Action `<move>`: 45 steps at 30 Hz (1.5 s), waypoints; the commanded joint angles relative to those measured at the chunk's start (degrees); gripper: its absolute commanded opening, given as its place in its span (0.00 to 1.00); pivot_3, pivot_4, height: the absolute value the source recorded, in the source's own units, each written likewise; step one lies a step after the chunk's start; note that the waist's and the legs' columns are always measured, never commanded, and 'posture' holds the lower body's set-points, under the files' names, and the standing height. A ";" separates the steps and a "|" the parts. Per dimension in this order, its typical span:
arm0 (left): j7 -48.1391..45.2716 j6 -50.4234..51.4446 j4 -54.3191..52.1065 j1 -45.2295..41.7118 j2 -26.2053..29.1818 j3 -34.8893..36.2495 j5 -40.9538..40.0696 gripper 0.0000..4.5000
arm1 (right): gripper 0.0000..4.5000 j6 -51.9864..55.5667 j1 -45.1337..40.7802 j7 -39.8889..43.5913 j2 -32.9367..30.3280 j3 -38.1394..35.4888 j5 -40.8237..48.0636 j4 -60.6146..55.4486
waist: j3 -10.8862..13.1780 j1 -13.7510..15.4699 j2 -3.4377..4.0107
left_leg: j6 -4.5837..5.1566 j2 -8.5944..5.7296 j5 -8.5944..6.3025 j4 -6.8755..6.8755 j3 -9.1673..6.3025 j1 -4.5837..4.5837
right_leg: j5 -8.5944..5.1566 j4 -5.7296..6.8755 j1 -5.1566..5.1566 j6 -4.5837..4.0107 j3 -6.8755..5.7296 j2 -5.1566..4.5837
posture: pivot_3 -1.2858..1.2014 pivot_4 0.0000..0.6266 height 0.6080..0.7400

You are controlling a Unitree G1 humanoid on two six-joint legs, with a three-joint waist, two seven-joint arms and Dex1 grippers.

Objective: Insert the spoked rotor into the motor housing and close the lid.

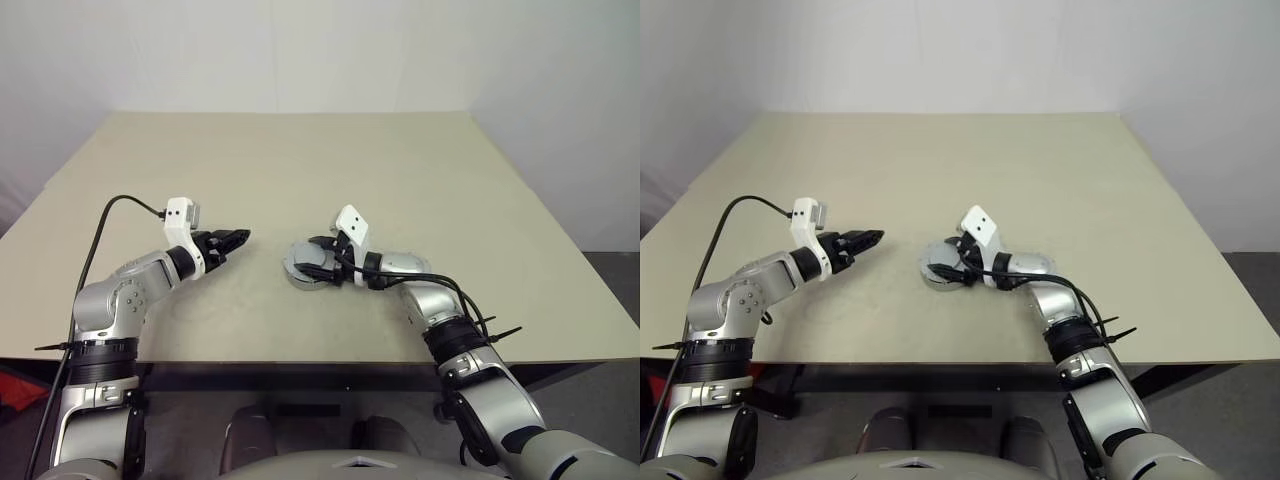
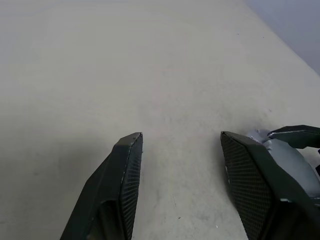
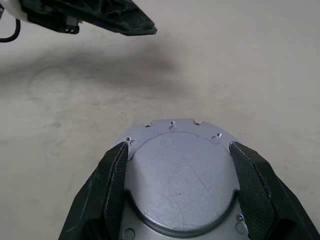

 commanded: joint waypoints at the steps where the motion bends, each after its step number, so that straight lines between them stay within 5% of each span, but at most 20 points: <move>1: -0.15 -0.45 -1.18 -1.25 0.81 0.98 -0.16 0.58 | 0.69 1.62 0.81 0.48 -1.01 -0.02 -0.12 -0.33 | 0.00 0.02 0.00 | 0.00 0.00 0.00 0.00 0.00 0.00 | 0.00 0.00 0.00 0.00 0.00 0.00 | 0.52 0.00 1.00; 45: 0.41 -0.18 -2.16 -0.90 -0.01 1.03 -0.66 0.58 | 0.69 1.34 2.01 0.16 -5.18 4.48 -5.25 10.49 | -0.35 0.17 -0.18 | 0.09 -0.21 -0.06 -0.45 -0.03 0.84 | -0.28 -0.67 1.02 0.47 -0.01 -0.11 | 0.52 0.00 1.00</move>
